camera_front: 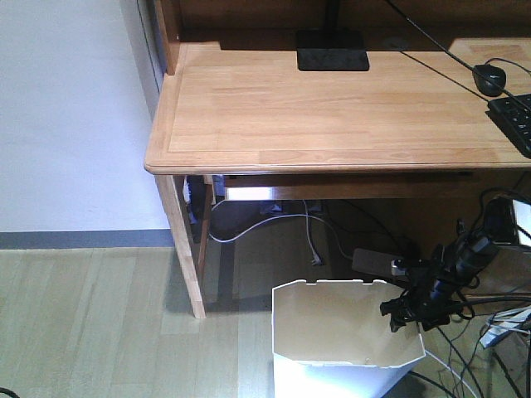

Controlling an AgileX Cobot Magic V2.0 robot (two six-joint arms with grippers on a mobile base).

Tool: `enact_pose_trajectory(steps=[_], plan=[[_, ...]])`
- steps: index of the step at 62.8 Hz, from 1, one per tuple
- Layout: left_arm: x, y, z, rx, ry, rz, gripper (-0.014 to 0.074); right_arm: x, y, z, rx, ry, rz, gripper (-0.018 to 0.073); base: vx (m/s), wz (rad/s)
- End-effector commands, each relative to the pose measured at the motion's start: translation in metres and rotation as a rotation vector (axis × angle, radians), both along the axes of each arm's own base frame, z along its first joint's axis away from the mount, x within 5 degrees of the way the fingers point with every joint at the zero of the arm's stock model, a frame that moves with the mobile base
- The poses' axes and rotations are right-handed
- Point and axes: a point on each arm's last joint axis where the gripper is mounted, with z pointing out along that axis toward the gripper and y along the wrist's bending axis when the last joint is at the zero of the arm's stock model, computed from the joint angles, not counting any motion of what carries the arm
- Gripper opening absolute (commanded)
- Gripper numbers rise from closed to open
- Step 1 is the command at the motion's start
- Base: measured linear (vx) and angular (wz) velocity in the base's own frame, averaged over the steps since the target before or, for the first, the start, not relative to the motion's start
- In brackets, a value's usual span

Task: Move trash bin to bedside with robot
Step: 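Lower the right gripper toward the rim of the white trash bin, then close the right gripper on the bin rim nearest the robot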

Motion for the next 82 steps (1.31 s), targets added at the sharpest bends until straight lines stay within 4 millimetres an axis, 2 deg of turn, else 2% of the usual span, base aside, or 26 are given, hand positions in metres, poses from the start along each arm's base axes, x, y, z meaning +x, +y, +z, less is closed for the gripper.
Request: enact_pose_trajectory(steps=[1,11,17,24,34,44,51,63,82], plan=[[-0.001,-0.001,0.004,-0.023,-0.077,-0.009,-0.0006,0.021,-0.003,0.014,-0.006,-0.055,0.001,0.0512,0.00,0.00],[-0.001,-0.001,0.004,-0.023,-0.077,-0.009,-0.0006,0.021,-0.003,0.003,0.001,-0.034,-0.005,0.0502,0.00,0.00],[-0.001,-0.001,0.004,-0.023,-0.077,-0.009,-0.0006,0.022,-0.002,-0.003,0.010,-0.014,-0.010,0.0465,0.00,0.00],[-0.001,-0.001,0.004,-0.023,-0.077,-0.009,-0.0006,0.025,-0.002,-0.006,0.022,0.010,-0.008,0.0319,0.00,0.00],[-0.001,-0.001,0.004,-0.023,-0.077,-0.009,-0.0006,0.028,-0.001,-0.006,0.037,0.026,-0.021,-0.0015,0.00,0.00],[-0.001,-0.001,0.004,-0.023,-0.077,-0.009,-0.0006,0.029,0.000,-0.001,0.057,0.040,-0.018,-0.0011,0.00,0.00],[-0.001,-0.001,0.004,-0.023,-0.077,-0.009,-0.0006,0.031,0.001,0.009,0.067,0.024,-0.034,-0.0008,0.00,0.00],[-0.001,-0.001,0.004,-0.023,-0.077,-0.009,-0.0006,0.032,0.003,0.040,0.067,-0.097,-0.057,-0.0008,0.00,0.00],[-0.001,-0.001,0.004,-0.023,-0.077,-0.009,-0.0006,0.028,0.005,0.089,0.078,-0.185,-0.055,-0.0008,0.00,0.00]])
